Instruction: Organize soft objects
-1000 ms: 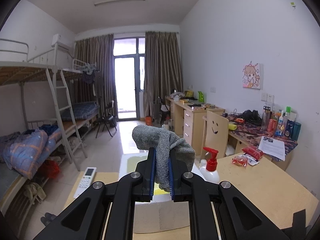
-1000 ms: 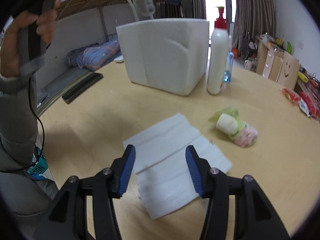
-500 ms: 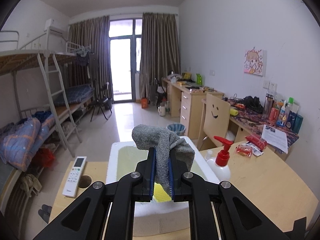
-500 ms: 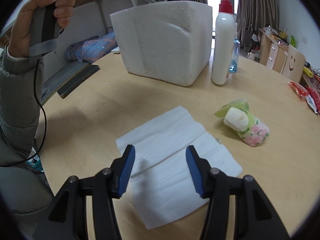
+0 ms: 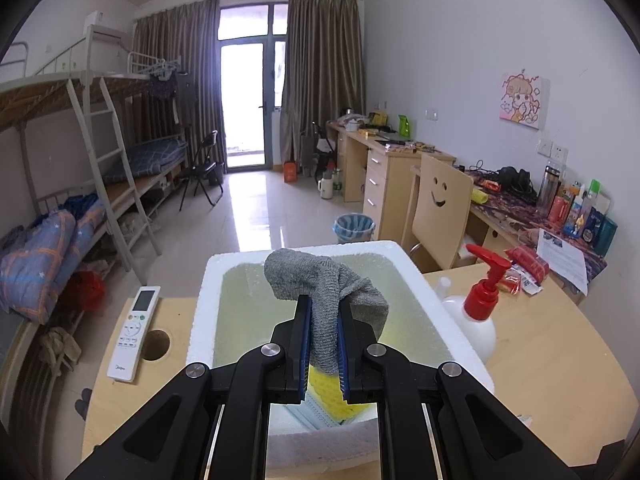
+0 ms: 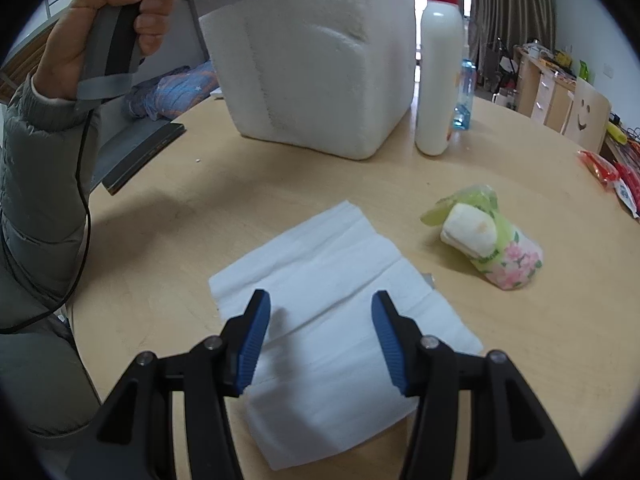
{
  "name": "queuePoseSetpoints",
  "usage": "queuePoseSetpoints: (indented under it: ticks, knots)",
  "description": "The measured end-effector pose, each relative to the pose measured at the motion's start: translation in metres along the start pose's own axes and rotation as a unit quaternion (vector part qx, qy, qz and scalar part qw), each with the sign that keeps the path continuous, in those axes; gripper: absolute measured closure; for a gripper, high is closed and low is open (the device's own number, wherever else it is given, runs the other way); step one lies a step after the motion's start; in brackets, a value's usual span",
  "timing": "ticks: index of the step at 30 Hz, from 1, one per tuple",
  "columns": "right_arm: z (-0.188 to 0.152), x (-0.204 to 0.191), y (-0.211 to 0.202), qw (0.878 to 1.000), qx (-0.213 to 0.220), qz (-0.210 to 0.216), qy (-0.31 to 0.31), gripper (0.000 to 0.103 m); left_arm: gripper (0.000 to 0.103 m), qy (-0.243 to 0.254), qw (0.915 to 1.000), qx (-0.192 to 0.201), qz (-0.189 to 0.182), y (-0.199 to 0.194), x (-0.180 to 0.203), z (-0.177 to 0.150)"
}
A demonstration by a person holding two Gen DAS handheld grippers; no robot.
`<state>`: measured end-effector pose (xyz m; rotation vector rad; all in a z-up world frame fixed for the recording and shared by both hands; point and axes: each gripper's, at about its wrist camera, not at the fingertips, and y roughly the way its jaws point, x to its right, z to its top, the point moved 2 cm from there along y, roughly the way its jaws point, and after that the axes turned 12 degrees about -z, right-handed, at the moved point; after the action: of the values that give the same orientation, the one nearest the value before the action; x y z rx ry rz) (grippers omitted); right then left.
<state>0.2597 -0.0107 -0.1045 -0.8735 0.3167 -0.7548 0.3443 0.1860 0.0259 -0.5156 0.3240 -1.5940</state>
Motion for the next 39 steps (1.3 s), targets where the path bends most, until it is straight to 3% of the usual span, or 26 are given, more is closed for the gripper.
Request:
queuePoseSetpoints:
  ticks: [4, 7, 9, 10, 11, 13, 25, 27, 28, 34, 36, 38, 39]
  knots:
    - [0.001, -0.001, 0.0, 1.0, 0.001, 0.003, -0.002, 0.046, 0.09, 0.004, 1.0, -0.007, 0.003, 0.005, -0.002, 0.0]
    - [0.001, 0.0, 0.002, 1.0, 0.0, 0.001, -0.001, 0.046, 0.081, 0.008, 1.0, -0.004, 0.003, 0.005, -0.002, 0.0]
    - [0.001, 0.0, 0.002, 1.0, 0.0, 0.0, -0.001, 0.046, 0.056, 0.007, 1.0, -0.001, 0.004, 0.003, -0.001, 0.0]
    - [0.001, 0.0, 0.001, 1.0, 0.001, 0.0, -0.002, 0.046, 0.028, 0.007, 1.0, 0.002, 0.004, 0.002, -0.001, 0.001]
    - [0.002, 0.0, 0.001, 1.0, 0.001, -0.001, -0.002, 0.046, 0.01, 0.01, 0.9999, 0.007, 0.008, -0.001, -0.001, 0.001]
    - [0.002, 0.0, 0.001, 1.0, 0.0, -0.001, -0.002, 0.046, 0.004, 0.019, 0.9993, 0.026, 0.022, -0.007, 0.003, 0.002]
    - [0.007, -0.015, 0.014, 0.998, -0.029, -0.033, -0.035, 0.045, 0.003, 0.02, 0.9984, 0.051, 0.016, -0.028, -0.001, 0.009]
    - [0.006, -0.018, 0.016, 0.997, -0.036, -0.046, -0.046, 0.038, 0.003, 0.019, 0.9981, 0.056, 0.015, -0.034, -0.003, 0.01]
    - [0.005, -0.02, 0.017, 0.996, -0.039, -0.056, -0.055, 0.025, 0.003, 0.016, 0.9981, 0.059, 0.013, -0.037, -0.005, 0.01]
    - [0.006, -0.02, 0.019, 0.996, -0.049, -0.058, -0.05, 0.023, 0.003, 0.014, 0.9966, 0.081, 0.004, -0.058, -0.001, 0.011]
    - [0.006, -0.021, 0.017, 0.996, -0.044, -0.056, -0.052, 0.034, 0.003, 0.016, 0.9966, 0.081, 0.004, -0.063, 0.002, 0.009]
    - [0.006, -0.025, 0.014, 0.996, -0.04, -0.056, -0.058, 0.07, 0.003, 0.021, 0.9964, 0.082, 0.006, -0.069, 0.005, 0.005]
    - [0.006, -0.026, 0.013, 0.996, -0.039, -0.056, -0.06, 0.073, 0.003, 0.022, 0.9963, 0.083, 0.007, -0.073, 0.007, 0.004]
